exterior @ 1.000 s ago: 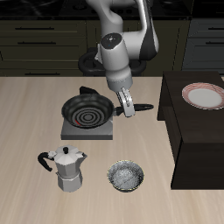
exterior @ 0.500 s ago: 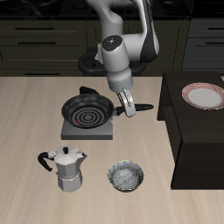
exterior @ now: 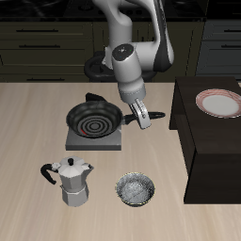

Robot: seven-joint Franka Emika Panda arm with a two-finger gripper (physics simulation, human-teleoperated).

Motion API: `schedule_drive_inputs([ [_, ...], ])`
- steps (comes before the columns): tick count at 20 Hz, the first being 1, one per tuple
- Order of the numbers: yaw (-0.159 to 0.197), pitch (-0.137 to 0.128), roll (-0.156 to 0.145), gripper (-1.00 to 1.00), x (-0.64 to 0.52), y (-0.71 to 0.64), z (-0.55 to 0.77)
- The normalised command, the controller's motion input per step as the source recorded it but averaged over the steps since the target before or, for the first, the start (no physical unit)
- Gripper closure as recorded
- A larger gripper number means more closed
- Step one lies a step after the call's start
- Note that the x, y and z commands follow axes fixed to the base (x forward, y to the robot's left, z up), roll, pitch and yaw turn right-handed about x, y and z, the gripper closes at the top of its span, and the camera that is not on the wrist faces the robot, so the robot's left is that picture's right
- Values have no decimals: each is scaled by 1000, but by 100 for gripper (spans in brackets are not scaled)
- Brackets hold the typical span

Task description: Place the frypan on the top layer of the shelf

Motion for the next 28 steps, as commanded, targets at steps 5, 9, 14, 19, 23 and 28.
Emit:
schedule_drive_inputs([
  [5, 12, 9, 21, -100, -42, 88, -118],
  [9, -12, 33, 83, -100, -136, 200, -188],
  [14, -24, -34, 24, 100, -128, -34, 119],
  [19, 2, -52, 11, 100, -95, -60, 160],
  [23, -4, -17, -6, 100, -23, -74, 128],
  [28, 41, -39, -28, 100, -5, -117, 222],
])
